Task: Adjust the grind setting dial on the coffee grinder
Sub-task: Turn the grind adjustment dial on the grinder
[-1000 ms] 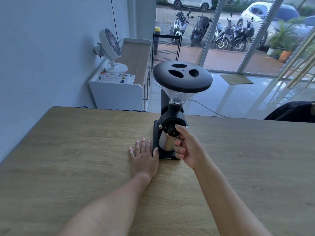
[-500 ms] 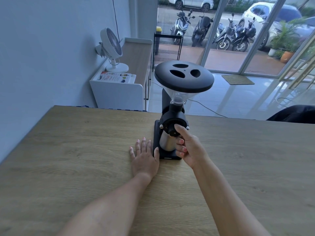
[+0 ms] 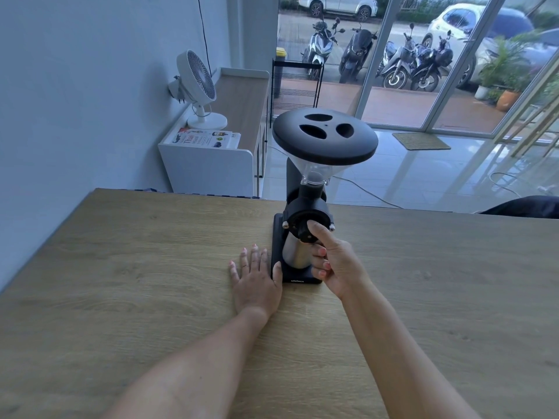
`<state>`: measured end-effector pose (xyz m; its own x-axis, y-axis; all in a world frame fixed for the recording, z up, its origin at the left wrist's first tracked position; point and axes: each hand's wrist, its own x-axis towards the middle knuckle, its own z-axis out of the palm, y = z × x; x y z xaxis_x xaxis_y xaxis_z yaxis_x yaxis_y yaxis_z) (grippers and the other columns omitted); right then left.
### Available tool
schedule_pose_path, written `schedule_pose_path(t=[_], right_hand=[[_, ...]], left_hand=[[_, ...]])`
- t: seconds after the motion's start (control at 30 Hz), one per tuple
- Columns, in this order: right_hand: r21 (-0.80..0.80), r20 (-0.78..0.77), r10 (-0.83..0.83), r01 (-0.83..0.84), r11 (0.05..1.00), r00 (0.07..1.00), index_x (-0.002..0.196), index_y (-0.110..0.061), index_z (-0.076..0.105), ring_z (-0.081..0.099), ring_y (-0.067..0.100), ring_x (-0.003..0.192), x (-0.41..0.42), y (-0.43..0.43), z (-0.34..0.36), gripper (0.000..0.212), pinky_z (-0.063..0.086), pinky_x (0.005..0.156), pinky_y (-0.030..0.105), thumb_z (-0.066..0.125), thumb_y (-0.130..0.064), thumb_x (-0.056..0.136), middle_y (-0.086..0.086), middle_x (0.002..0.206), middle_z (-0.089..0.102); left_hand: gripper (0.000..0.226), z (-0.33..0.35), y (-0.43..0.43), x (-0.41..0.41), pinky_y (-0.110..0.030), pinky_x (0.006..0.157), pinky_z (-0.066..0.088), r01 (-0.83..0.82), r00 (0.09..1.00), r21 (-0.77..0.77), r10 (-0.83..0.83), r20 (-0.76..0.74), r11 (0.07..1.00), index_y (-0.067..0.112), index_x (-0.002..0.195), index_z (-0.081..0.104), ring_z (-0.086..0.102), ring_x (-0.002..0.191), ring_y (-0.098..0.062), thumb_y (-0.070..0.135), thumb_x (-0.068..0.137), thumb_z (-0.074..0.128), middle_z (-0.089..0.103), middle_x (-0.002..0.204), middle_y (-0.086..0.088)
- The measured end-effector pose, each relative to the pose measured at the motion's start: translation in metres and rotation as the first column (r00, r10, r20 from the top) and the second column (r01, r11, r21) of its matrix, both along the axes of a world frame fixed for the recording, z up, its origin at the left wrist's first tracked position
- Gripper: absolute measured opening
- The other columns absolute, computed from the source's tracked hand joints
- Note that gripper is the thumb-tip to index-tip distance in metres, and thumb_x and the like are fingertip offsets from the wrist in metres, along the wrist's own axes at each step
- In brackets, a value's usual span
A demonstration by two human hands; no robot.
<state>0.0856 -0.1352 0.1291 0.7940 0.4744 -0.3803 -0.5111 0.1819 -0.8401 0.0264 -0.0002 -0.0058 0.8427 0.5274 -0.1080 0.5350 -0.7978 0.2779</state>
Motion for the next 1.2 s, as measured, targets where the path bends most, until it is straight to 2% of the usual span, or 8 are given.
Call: schedule_pose_path(t=[0.13, 0.27, 0.43, 0.67, 0.9, 1.2], right_hand=[[-0.034, 0.024, -0.024, 0.025, 0.999, 0.999, 0.078, -0.017, 0.059, 0.027, 0.005, 0.035, 0.0, 0.0, 0.0, 0.035, 0.022, 0.035, 0.02, 0.083, -0.041, 0.07, -0.006, 0.05, 0.037], [-0.056, 0.048, -0.024, 0.027, 0.998, 0.999, 0.078, -0.018, 0.059, 0.027, 0.005, 0.035, 0.0, 0.001, 0.0, 0.043, 0.023, 0.035, 0.02, 0.085, -0.047, 0.06, -0.007, 0.049, 0.038], [-0.091, 0.061, -0.041, 0.047, 0.995, 0.997, 0.078, -0.018, 0.055, 0.027, 0.006, 0.035, -0.001, 0.001, 0.001, 0.037, 0.024, 0.035, 0.02, 0.082, -0.042, 0.072, -0.007, 0.05, 0.037], [-0.176, 0.157, -0.078, 0.105, 0.979, 0.985, 0.08, -0.016, 0.053, 0.025, 0.006, 0.037, -0.004, 0.003, 0.009, 0.032, 0.018, 0.036, 0.021, 0.079, -0.034, 0.08, -0.005, 0.051, 0.033], [-0.257, 0.243, -0.102, 0.165, 0.952, 0.965, 0.07, -0.016, 0.053, 0.028, 0.011, 0.039, -0.005, 0.006, 0.012, 0.035, 0.021, 0.037, 0.023, 0.081, -0.036, 0.076, -0.002, 0.049, 0.034], [-0.282, 0.261, -0.104, 0.179, 0.943, 0.96, 0.069, -0.014, 0.054, 0.028, 0.011, 0.038, -0.006, 0.006, 0.013, 0.036, 0.022, 0.036, 0.022, 0.081, -0.036, 0.077, 0.001, 0.051, 0.035]], left_hand=[[0.064, 0.001, 0.0, 0.0, -0.053, 0.122, -0.005, 0.003, 1.0, 0.003, -0.003, -0.002, 1.0, 0.028, 0.156, -0.004, -0.015, 0.153, -0.021, 0.057, 0.099, -0.003, -0.009, 0.167, 0.004], [0.064, 0.001, 0.0, 0.0, -0.053, 0.122, -0.006, 0.004, 1.0, 0.0, -0.004, -0.001, 1.0, 0.028, 0.156, -0.003, -0.015, 0.153, -0.021, 0.057, 0.099, -0.003, -0.009, 0.167, 0.004], [0.065, 0.0, 0.0, 0.0, -0.053, 0.122, -0.007, 0.003, 1.0, -0.013, -0.003, 0.001, 1.0, 0.028, 0.156, -0.003, -0.016, 0.152, -0.021, 0.056, 0.099, -0.002, -0.009, 0.167, 0.004], [0.065, 0.0, 0.001, 0.0, -0.054, 0.122, -0.005, 0.005, 1.0, -0.003, -0.005, 0.0, 1.0, 0.027, 0.157, -0.002, -0.015, 0.153, -0.021, 0.057, 0.098, -0.004, -0.008, 0.167, 0.003], [0.066, 0.001, 0.0, 0.0, -0.054, 0.122, -0.005, 0.006, 1.0, 0.0, -0.006, -0.001, 1.0, 0.027, 0.157, -0.002, -0.015, 0.153, -0.021, 0.057, 0.098, -0.004, -0.009, 0.167, 0.003], [0.066, 0.001, 0.0, 0.0, -0.054, 0.122, -0.005, 0.009, 1.0, -0.003, -0.009, -0.005, 1.0, 0.027, 0.157, -0.002, -0.015, 0.153, -0.022, 0.057, 0.097, -0.004, -0.009, 0.167, 0.003]])
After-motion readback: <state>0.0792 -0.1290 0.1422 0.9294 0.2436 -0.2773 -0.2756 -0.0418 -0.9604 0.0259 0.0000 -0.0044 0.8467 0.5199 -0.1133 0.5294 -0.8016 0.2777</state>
